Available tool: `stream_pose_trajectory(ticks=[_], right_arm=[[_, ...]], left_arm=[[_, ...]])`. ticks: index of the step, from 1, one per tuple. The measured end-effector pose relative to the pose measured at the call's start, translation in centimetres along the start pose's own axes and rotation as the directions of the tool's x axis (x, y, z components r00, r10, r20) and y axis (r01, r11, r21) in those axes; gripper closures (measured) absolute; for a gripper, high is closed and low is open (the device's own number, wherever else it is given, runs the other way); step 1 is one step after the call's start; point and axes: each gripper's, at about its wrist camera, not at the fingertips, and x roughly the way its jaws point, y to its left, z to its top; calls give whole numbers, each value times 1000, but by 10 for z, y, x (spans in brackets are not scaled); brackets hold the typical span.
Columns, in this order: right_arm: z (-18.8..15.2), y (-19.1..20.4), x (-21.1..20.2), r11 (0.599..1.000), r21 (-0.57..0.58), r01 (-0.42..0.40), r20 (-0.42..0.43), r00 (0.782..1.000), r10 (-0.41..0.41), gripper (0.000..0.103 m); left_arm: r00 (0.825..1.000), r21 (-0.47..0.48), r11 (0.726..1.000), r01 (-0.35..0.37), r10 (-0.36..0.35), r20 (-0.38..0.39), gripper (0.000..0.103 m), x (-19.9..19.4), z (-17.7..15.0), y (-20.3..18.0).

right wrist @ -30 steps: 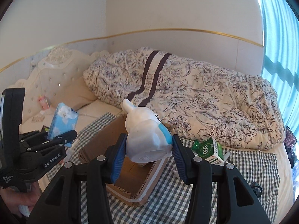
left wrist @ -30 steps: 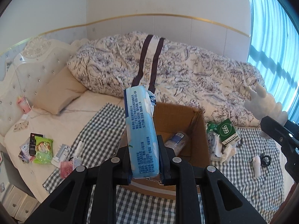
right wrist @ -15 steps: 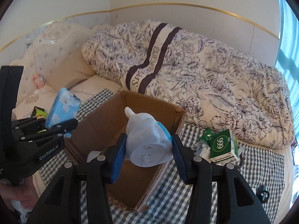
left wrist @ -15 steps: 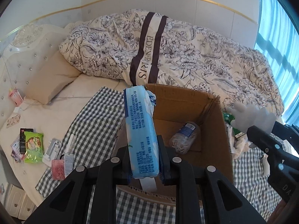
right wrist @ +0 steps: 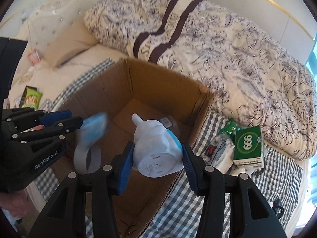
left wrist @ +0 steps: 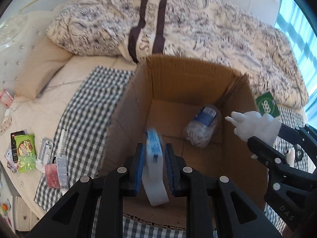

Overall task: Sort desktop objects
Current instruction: 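Open the left gripper over the box while the right releases the white plush toy into it, then move both grippers back over the gingham cloth toward the white bottle and black case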

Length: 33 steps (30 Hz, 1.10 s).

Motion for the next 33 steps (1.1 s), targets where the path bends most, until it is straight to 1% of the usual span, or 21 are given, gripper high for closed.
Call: stream_pose_trajectory(ticks=[3, 6, 9, 12, 13, 14, 15, 16, 17, 18, 19, 22, 27, 28, 29, 33], right_arm=[[-2, 2, 7, 1000, -7, -6, -26, 1000, 6, 56], [-3, 3, 8, 1000, -9, -11, -22, 1000, 11, 56], [-3, 6, 4, 1000, -16, -14, -6, 1000, 14, 56], [-2, 11, -1, 1000, -18, -15, 17, 1000, 16, 55], [-2, 11, -3, 1000, -17, -15, 28, 999, 15, 52], [-1, 13, -7, 1000, -16, -13, 44, 999, 14, 40], [-1, 13, -12, 1000, -16, -11, 65, 998, 12, 33], [-1, 13, -16, 1000, -15, -9, 87, 996, 10, 24], [-1, 14, -22, 1000, -16, -12, 115, 993, 13, 22], [-1, 15, -29, 1000, -19, -14, 146, 989, 17, 22], [0, 16, -32, 1000, -22, -10, 159, 987, 13, 22], [0, 20, -48, 999, -32, 21, 215, 976, -13, 21], [-3, 15, -81, 1000, -2, 27, 310, 950, -25, 21], [-4, 13, -88, 1000, 5, 28, 323, 946, -28, 18], [-4, 11, -94, 999, 11, 31, 334, 942, -33, 16], [-10, 1, -126, 998, 48, 49, 395, 917, -64, 16]], left_arm=[[1000, 4, 1000, 8, -8, -3, 82, 3, 0, -2], [1000, -2, 1000, 15, -15, 14, 81, 0, -1, -3], [998, -11, 1000, 13, -12, 64, 81, -12, 0, -2], [991, -35, 999, 12, -7, 131, 76, -28, 2, 2], [987, -45, 999, 13, -6, 160, 74, -35, 1, 4], [982, -55, 998, 16, -5, 187, 73, -41, 1, 6], [977, -64, 998, 17, -3, 214, 73, -48, 1, 7], [971, -72, 997, 20, -2, 240, 72, -55, 1, 9], [965, -80, 997, 23, -1, 262, 72, -62, 1, 11], [959, -87, 996, 27, -1, 282, 72, -68, 1, 13], [953, -94, 995, 30, -1, 303, 72, -75, 0, 14], [937, -108, 994, 34, 6, 348, 72, -92, 0, 18], [920, -107, 993, 38, 8, 391, 72, -119, -3, 16], [917, -107, 993, 38, 8, 398, 72, -124, -4, 15], [913, -109, 993, 38, 10, 407, 72, -129, -6, 13], [894, -108, 993, 41, 11, 447, 72, -154, -13, 6]])
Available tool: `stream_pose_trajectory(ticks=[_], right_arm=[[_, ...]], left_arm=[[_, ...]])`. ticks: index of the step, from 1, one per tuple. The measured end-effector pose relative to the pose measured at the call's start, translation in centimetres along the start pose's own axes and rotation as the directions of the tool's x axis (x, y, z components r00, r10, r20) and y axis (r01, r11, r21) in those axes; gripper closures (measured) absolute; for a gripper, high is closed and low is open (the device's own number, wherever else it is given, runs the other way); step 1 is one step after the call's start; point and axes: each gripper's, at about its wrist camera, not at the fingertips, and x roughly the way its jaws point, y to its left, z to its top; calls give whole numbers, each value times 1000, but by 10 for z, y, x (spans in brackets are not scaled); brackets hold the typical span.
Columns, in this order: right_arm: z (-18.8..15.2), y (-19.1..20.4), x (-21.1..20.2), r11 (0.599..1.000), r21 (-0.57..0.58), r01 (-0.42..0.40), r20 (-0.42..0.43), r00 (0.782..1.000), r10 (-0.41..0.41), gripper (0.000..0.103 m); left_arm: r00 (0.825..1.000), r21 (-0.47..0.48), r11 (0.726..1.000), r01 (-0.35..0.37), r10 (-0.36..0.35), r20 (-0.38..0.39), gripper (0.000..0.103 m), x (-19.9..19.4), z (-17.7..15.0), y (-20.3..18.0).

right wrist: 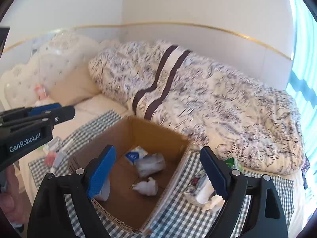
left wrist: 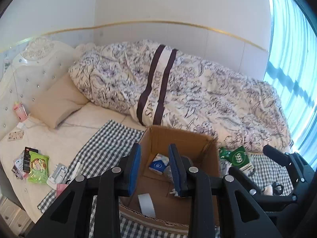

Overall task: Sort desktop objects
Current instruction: 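Move both grippers back over the gingham cloth toward the white bottle and black case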

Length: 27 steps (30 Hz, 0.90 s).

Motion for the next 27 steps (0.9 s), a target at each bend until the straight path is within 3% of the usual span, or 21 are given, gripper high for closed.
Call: stream_pose_trajectory(ticks=[6, 14, 20, 27], right_arm=[[5, -26, -55, 997, 64, 41, 101, 994, -47, 16], [2, -52, -116, 988, 106, 110, 161, 979, -126, 12], [-6, -68, -165, 980, 134, 146, 214, 961, -173, 11], [-17, -93, -223, 964, 183, 194, 290, 926, -241, 7]], left_arm=[[997, -2, 1000, 21, -21, 74, 72, -43, 6, -17], [983, 4, 998, 67, -67, 168, 72, -103, 9, -44], [969, 24, 995, 96, -99, 226, 61, -139, 3, -67], [945, 41, 990, 134, -140, 294, 53, -175, -1, -92]])
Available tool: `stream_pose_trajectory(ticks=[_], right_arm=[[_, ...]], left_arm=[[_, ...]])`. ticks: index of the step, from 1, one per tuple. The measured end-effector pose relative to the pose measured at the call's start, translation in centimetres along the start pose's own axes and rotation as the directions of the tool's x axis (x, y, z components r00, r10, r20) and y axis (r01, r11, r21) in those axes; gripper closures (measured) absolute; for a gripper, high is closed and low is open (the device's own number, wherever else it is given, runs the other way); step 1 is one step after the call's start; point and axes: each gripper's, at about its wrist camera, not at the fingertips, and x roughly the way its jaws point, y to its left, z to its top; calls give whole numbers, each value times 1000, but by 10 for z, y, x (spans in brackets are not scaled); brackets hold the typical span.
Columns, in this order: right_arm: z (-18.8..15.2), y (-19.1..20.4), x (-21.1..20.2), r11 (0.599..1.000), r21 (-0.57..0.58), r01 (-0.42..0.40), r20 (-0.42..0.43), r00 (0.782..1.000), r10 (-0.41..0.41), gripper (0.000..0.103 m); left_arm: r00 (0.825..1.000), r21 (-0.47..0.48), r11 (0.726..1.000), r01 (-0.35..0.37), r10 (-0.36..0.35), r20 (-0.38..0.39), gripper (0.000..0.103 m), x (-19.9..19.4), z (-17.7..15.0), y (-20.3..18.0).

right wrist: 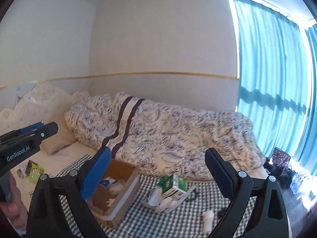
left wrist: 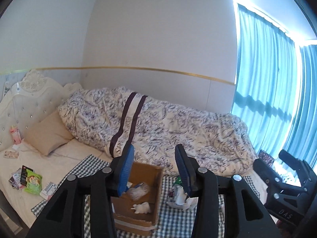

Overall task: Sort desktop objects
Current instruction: 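Move both grippers back over the gingham cloth toward the white bottle and black case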

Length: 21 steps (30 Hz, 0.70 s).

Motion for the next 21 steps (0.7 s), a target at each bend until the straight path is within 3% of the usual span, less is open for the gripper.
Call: stream_pose_trajectory(ticks=[8, 15, 21], right_arm=[[10, -40, -36, 997, 20, 76, 49, 996, -76, 0], [9, -71, -57, 991, 23, 131, 60, 989, -133, 0], [8, -98, -75, 981, 33, 189, 117, 975, -191, 0]], left_arm=[[999, 45, 999, 30, -31, 34, 42, -18, -2, -39], [997, 67, 997, 47, -51, 62, 19, -24, -8, -68], [986, 57, 991, 121, -127, 111, 0, -30, -11, -84]])
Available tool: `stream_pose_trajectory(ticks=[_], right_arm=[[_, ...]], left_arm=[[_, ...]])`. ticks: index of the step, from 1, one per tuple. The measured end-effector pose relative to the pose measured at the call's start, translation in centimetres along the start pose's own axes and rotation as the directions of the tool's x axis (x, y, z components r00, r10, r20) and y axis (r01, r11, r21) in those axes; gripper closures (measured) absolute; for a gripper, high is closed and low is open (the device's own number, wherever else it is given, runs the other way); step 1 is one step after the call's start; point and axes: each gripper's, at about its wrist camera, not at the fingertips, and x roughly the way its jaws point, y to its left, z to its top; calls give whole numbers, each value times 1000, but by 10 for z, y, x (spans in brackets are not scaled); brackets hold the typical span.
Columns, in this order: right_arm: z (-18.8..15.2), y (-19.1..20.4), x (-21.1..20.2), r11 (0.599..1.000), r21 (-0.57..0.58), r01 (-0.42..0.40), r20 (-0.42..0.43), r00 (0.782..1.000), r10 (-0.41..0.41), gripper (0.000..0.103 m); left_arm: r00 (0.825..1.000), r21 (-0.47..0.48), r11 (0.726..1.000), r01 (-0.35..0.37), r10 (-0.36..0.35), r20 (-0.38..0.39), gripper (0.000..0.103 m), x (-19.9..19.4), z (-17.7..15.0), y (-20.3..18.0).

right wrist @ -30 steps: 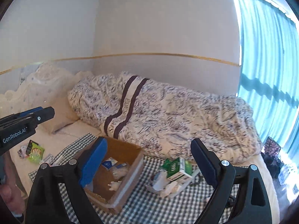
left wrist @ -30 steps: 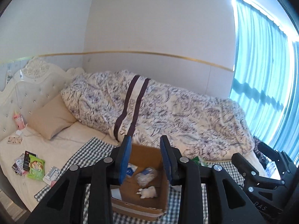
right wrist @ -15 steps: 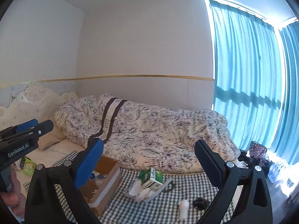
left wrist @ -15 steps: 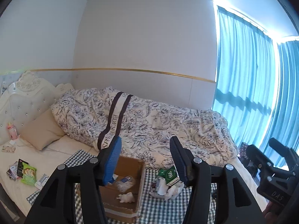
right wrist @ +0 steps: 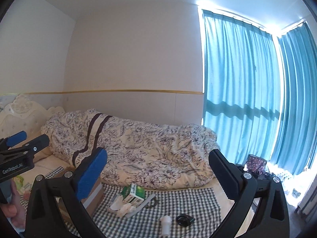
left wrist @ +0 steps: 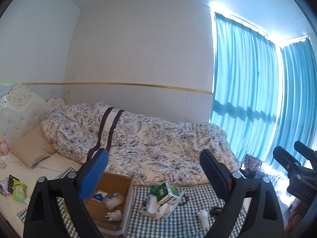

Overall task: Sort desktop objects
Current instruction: 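Move both grippers back over the gingham cloth toward the white bottle and black case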

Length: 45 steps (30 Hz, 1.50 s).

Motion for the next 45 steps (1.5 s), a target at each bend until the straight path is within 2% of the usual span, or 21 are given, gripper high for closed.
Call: stream_pose_trajectory(ticks=[3, 8, 14, 17, 22, 26, 32, 35, 39, 45], right_arm=[[-1, -14, 1, 1000, 12, 22, 10, 1000, -22, 0], [-11, -28, 15, 999, 27, 38, -20, 999, -38, 0], [-31, -33, 38, 999, 4, 48, -109, 993, -47, 0], [-41, -34, 48, 996, -39, 81, -148, 985, -86, 0], [-58, -47, 66, 994, -41, 100, -214, 971, -107, 0], [-74, -59, 83, 991, -53, 122, -271, 954, -131, 0], [-104, -75, 114, 986, -100, 134, -370, 915, -162, 0], [-123, -82, 130, 985, -130, 118, -421, 892, -162, 0], [-154, -86, 152, 980, -184, 78, -498, 852, -161, 0], [-188, -97, 172, 977, -212, 27, -563, 814, -145, 0]], left_arm=[[1000, 38, 999, 14, -14, 17, 0, 2, -1, -10], [1000, 59, 998, 21, -20, -11, 0, 13, -7, -24], [998, 64, 998, 18, -14, -68, 0, 34, -21, -35], [994, 65, 998, 25, -18, -108, 0, 48, -29, -40], [985, 68, 997, 43, -30, -171, 0, 71, -44, -47], [975, 69, 996, 56, -39, -218, 0, 91, -57, -55], [952, 60, 995, 81, -59, -302, 0, 123, -81, -70], [940, 70, 993, 92, -63, -335, 0, 136, -93, -79], [922, 82, 991, 109, -70, -380, 0, 154, -111, -92], [884, 95, 986, 139, -80, -461, 0, 183, -145, -113]])
